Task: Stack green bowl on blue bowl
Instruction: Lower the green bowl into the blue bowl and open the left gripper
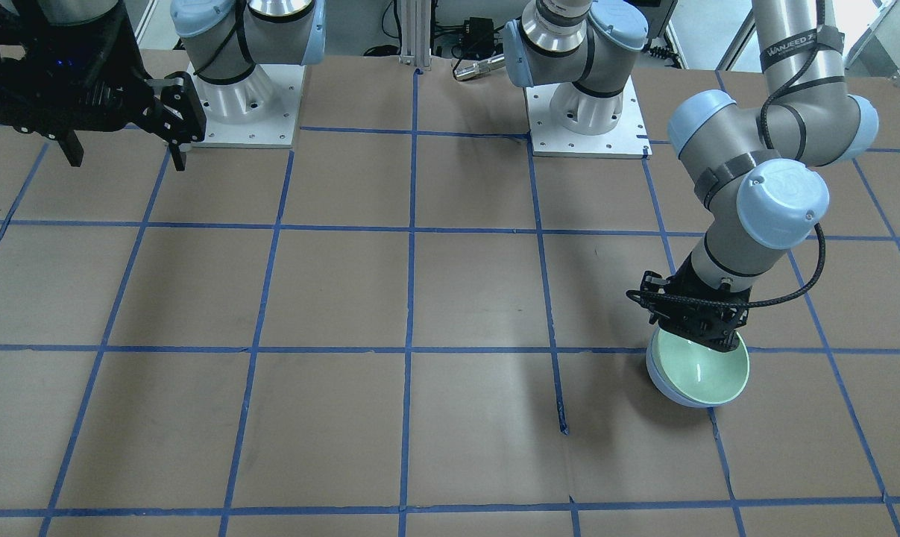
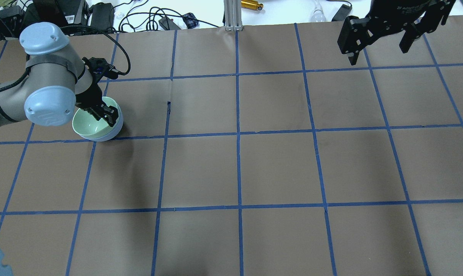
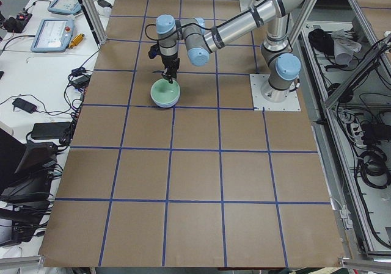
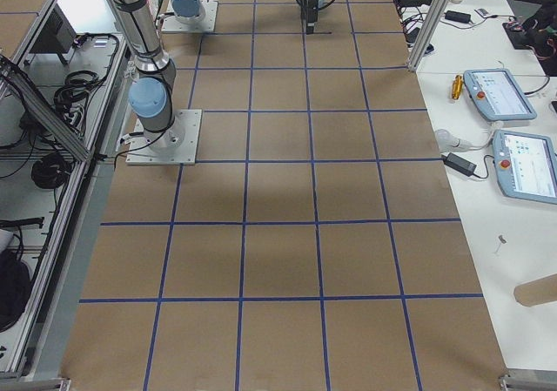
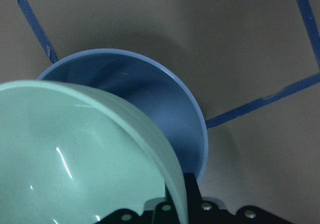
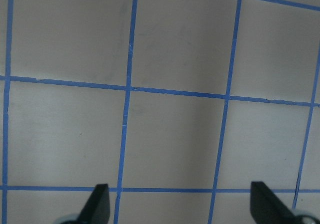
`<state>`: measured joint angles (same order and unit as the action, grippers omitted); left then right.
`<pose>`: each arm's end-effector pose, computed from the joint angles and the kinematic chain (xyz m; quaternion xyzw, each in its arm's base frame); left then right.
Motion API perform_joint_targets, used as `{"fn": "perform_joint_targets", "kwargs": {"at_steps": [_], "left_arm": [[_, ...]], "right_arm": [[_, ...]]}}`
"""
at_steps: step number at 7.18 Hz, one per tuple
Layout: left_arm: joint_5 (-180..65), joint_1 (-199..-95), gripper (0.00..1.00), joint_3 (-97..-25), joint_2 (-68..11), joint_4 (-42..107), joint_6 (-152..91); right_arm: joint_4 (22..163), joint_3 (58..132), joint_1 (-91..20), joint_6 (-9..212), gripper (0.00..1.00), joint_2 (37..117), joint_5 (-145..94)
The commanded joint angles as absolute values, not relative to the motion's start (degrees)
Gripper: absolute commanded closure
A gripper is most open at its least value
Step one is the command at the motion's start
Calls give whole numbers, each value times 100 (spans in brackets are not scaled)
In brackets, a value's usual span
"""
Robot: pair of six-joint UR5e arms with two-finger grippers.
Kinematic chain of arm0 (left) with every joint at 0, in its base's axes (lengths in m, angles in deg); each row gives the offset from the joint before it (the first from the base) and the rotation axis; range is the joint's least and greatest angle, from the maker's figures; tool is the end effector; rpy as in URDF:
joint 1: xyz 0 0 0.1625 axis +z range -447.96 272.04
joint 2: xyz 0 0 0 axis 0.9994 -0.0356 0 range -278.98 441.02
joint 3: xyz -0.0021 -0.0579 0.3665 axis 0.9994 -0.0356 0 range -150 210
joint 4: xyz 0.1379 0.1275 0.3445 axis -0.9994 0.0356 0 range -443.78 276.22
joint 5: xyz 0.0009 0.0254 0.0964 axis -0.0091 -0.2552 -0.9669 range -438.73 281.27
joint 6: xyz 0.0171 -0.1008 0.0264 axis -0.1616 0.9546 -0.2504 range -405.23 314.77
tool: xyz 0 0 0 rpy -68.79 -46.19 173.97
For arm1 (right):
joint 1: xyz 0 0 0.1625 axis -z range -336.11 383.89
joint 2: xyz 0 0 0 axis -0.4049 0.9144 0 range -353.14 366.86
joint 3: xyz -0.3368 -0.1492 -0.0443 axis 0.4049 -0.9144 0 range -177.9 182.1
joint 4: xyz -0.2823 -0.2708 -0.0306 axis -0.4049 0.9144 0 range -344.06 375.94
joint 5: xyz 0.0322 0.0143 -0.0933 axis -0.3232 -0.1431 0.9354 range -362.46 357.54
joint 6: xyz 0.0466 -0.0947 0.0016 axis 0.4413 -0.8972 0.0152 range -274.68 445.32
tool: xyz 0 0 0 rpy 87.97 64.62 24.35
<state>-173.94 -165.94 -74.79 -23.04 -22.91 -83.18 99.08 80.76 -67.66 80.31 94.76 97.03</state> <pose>-0.0139 -0.5280 0.2398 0.2240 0.9735 0.0169 0.0423 0.1288 -0.4785 0.4927 0.0552 -0.9948 0.0183 0.0833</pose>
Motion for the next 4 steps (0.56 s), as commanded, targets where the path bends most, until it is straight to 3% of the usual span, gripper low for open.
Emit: {"fn": "perform_joint_targets", "kwargs": {"at_steps": [1, 4], "left_arm": [[-17244, -16645, 0, -7302, -2077, -1982, -8268], [-16972, -16671, 0, -6574, -1707, -472, -7011]], "right_arm": [[9908, 8077, -6770, 8031, 0, 9475, 9703], [9908, 8077, -6770, 8031, 0, 9475, 9703]]}}
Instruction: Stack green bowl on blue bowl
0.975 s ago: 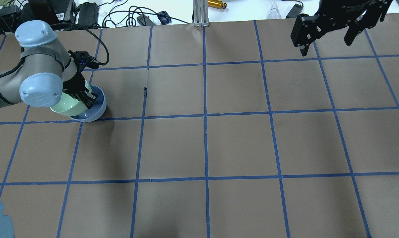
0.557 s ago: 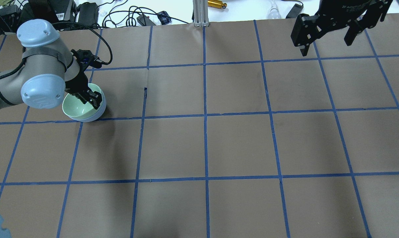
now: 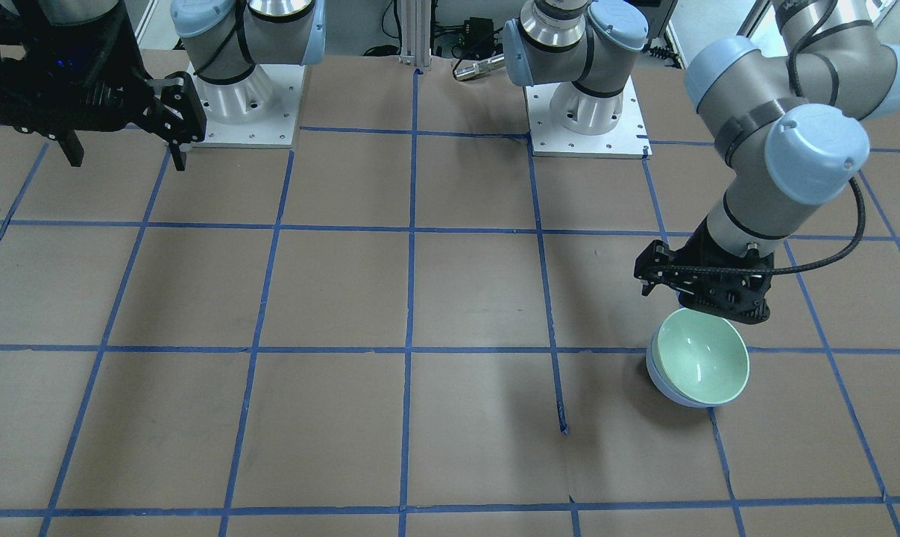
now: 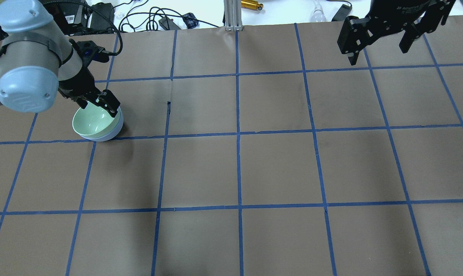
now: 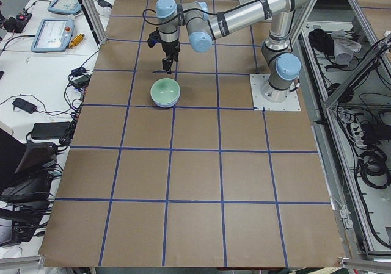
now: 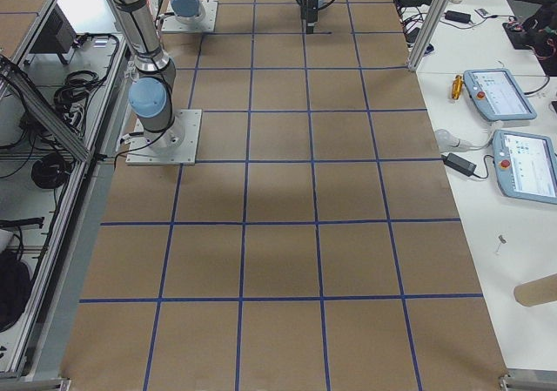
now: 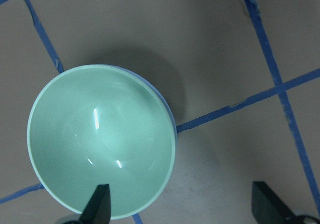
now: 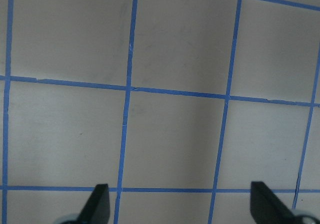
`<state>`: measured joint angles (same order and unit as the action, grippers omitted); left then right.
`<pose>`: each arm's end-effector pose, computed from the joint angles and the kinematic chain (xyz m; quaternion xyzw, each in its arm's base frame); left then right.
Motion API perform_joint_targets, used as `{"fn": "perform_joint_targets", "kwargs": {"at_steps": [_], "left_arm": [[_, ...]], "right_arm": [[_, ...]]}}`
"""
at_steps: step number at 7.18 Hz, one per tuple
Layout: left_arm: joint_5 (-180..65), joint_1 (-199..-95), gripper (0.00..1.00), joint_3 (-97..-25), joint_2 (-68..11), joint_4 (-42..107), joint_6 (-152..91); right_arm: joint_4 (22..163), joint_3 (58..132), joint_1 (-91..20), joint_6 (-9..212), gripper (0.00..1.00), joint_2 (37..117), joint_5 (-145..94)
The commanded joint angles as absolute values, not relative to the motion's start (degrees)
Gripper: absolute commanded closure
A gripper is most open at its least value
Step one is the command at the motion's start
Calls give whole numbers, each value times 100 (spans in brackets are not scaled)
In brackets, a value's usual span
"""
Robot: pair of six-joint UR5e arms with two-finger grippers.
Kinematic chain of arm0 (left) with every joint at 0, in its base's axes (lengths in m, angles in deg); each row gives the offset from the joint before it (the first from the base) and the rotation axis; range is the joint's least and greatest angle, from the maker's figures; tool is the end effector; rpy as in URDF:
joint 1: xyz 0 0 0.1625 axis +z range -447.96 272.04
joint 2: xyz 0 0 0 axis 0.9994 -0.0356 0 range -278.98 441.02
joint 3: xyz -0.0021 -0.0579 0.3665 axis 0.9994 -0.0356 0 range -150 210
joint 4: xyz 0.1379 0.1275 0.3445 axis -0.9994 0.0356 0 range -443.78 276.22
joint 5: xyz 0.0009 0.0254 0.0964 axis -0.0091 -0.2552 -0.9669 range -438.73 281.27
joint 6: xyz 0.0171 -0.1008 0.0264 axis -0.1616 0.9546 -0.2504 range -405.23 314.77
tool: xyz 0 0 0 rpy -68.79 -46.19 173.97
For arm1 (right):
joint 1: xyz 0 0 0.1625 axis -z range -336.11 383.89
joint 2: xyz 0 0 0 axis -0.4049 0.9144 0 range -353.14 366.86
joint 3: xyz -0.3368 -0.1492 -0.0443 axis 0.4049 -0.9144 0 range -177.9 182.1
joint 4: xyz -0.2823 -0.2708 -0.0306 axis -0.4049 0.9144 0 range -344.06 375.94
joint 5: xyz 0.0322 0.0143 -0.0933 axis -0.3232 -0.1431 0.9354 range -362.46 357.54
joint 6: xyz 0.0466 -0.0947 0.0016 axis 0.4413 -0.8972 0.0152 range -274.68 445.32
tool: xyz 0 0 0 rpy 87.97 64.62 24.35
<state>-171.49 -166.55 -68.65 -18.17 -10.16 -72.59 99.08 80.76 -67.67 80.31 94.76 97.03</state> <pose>-0.0252 -0.5228 0.3079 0.1389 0.9899 0.0199 0.0185 0.1289 -0.4785 0.4927 0.0553 -0.9948 0.0183 0.0833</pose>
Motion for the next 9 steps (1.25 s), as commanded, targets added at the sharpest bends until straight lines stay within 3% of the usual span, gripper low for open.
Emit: {"fn": "perform_joint_targets", "kwargs": {"at_steps": [1, 5, 9], "left_arm": [[-16996, -16871, 0, -6336, -1585, -102, -6515], [-16953, -17707, 0, -5834, -1136, 691, -4868], [-16970, -18052, 0, -5833, -793, 1175, -4497]], "right_arm": [[9908, 8077, -6761, 8031, 0, 9475, 9703], [9908, 8077, -6770, 8031, 0, 9475, 9703], [9908, 8077, -6761, 8031, 0, 9475, 9703]]}}
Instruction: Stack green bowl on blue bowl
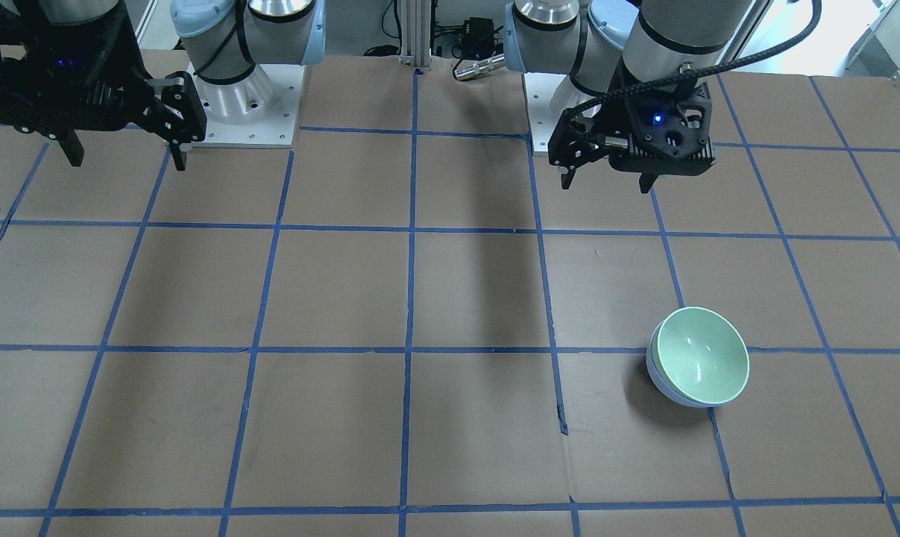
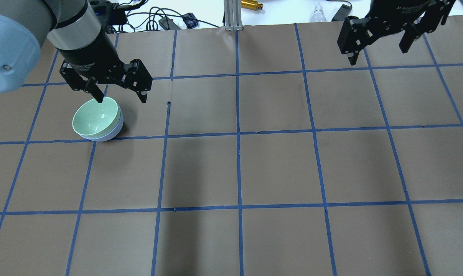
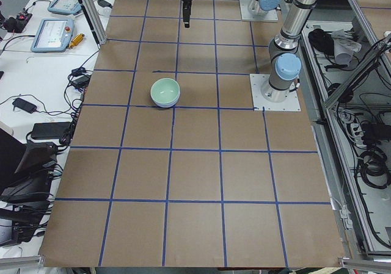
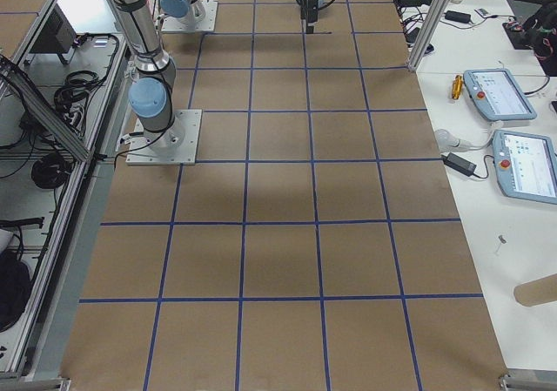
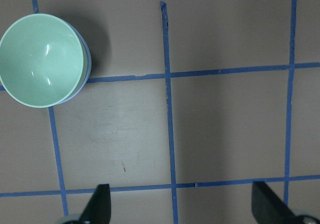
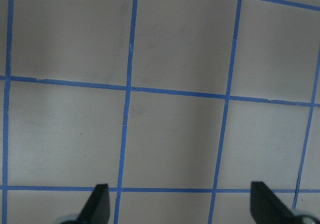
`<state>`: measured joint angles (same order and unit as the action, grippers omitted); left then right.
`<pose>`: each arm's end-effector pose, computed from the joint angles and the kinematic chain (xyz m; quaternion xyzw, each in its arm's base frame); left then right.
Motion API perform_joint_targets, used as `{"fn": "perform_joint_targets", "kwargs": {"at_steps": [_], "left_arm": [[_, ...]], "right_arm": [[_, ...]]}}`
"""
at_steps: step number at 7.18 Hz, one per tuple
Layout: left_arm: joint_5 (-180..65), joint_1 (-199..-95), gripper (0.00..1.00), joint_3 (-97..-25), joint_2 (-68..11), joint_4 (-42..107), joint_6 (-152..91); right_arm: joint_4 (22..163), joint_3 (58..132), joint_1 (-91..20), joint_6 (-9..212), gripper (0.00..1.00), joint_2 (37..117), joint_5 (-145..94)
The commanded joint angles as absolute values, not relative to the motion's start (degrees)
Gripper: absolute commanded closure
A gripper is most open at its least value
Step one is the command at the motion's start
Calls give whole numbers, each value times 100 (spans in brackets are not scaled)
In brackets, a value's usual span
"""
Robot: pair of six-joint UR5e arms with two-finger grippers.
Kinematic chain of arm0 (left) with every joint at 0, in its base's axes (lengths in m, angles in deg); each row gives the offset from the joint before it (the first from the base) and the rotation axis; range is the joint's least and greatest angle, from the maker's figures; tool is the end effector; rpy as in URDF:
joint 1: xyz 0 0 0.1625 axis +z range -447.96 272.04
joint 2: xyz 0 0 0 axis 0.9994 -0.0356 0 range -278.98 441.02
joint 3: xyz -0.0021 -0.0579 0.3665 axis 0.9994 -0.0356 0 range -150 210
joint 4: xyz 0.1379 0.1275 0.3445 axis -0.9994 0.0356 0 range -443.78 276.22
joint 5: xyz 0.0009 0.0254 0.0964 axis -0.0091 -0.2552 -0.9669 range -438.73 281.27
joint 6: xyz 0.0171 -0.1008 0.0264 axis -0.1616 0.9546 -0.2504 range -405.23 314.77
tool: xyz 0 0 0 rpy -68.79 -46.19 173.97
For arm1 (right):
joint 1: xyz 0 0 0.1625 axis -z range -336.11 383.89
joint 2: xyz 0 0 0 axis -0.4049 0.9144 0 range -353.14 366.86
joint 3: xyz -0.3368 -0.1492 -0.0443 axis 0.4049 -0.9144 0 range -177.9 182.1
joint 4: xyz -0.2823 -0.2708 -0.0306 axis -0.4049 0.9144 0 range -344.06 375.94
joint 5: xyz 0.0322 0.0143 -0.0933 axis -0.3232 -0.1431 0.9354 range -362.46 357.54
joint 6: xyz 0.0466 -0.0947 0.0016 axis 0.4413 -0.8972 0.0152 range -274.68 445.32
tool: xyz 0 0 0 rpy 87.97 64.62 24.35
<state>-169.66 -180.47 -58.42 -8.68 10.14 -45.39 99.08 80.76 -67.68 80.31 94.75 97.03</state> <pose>-0.1516 -0.4565 0.4367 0.0234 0.9995 0.0175 0.0085 0.1290 -0.4785 0.4926 0.0554 -0.9948 0.0182 0.0833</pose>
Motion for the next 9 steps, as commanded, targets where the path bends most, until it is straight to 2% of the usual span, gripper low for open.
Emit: {"fn": "perform_joint_targets", "kwargs": {"at_steps": [1, 9], "left_arm": [[-16979, -18034, 0, -5833, -758, 1176, -4567], [-16855, -17937, 0, -5903, -758, 1176, -4576]], "right_arm": [[9908, 8077, -6770, 8031, 0, 9475, 9703], [9908, 8077, -6761, 8031, 0, 9475, 9703]]}}
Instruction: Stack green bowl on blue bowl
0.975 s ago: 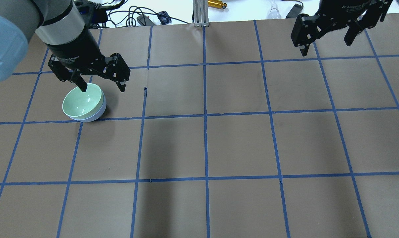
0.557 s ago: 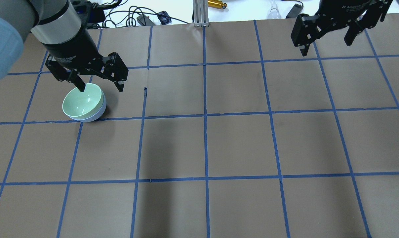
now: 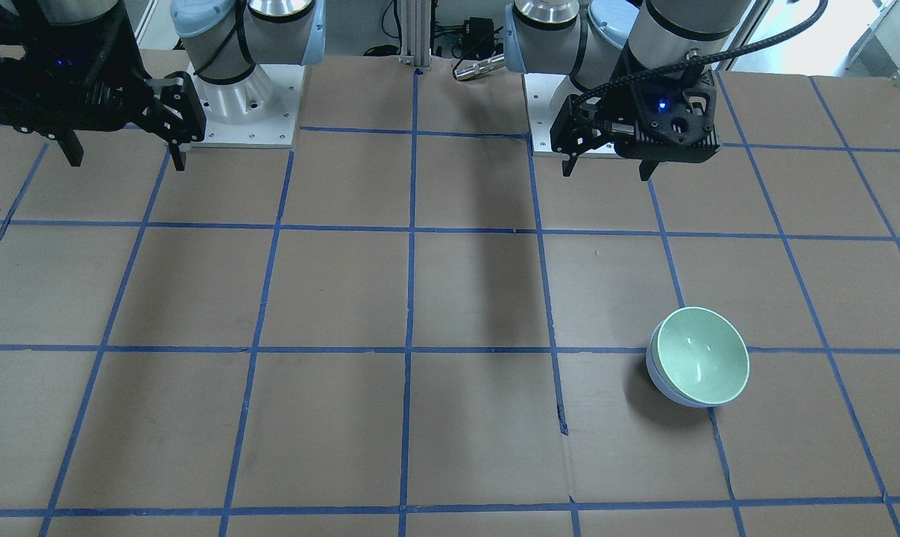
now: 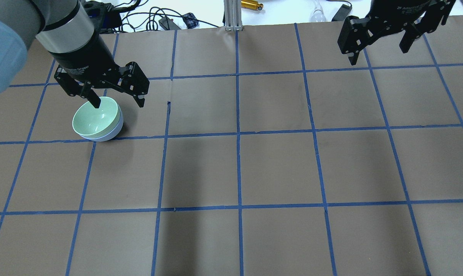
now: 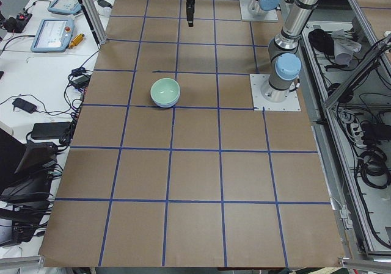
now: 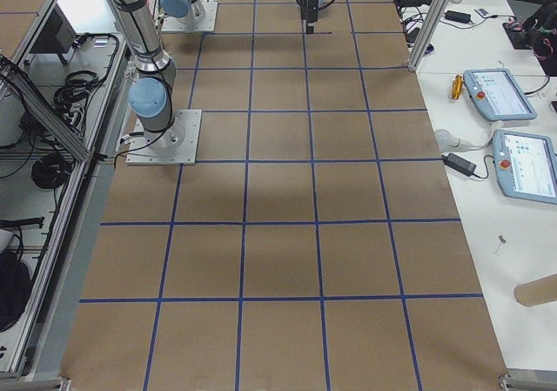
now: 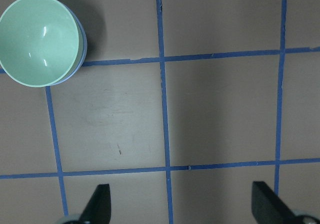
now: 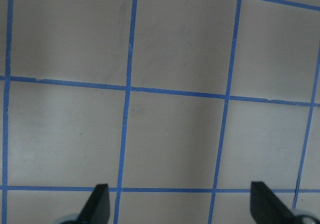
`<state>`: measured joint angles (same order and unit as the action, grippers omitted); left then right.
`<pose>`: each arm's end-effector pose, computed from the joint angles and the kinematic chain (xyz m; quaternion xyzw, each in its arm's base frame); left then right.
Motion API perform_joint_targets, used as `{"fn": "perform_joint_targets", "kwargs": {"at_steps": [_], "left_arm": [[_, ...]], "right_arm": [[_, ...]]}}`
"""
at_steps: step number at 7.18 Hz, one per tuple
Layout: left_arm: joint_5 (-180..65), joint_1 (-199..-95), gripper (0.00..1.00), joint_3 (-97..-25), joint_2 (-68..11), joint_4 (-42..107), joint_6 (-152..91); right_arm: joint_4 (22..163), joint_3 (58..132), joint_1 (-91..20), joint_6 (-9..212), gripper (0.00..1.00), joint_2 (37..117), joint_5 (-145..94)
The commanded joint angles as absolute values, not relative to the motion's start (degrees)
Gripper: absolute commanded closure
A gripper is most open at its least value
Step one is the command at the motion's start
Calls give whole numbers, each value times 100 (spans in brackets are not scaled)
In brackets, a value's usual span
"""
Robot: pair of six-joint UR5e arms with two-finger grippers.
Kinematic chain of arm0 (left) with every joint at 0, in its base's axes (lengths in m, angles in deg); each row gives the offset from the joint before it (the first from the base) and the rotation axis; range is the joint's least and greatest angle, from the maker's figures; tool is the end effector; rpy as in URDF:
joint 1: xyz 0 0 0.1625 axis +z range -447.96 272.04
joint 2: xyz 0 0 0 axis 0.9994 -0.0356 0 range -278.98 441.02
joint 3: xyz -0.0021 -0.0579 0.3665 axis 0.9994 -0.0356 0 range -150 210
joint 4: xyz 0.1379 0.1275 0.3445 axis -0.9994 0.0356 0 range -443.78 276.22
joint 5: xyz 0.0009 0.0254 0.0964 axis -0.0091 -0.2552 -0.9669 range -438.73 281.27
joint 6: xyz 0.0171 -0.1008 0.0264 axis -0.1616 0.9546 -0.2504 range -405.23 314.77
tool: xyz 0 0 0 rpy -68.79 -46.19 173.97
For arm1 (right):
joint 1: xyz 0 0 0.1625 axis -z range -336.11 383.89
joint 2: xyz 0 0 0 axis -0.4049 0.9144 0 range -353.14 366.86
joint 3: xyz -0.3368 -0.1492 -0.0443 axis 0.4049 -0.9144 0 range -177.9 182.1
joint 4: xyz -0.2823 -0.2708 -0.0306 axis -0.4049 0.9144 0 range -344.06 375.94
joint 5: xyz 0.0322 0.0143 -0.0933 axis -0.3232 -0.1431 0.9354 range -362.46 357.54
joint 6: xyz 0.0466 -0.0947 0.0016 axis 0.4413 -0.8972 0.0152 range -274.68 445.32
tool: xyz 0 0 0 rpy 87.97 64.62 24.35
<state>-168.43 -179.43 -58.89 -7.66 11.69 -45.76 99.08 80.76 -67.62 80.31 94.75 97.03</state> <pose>-0.1453 -0.4505 0.4385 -0.0173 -0.9995 -0.0264 0.0024 0.1285 -0.4787 0.4926 0.0549 -0.9948 0.0181 0.0833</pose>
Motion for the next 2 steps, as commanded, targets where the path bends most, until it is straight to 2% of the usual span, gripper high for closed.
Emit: {"fn": "perform_joint_targets", "kwargs": {"at_steps": [1, 2], "left_arm": [[-16856, -17946, 0, -5912, -758, 1176, -4576], [-16856, -17946, 0, -5921, -758, 1185, -4576]], "right_arm": [[9908, 8077, -6761, 8031, 0, 9475, 9703], [9908, 8077, -6770, 8031, 0, 9475, 9703]]}}
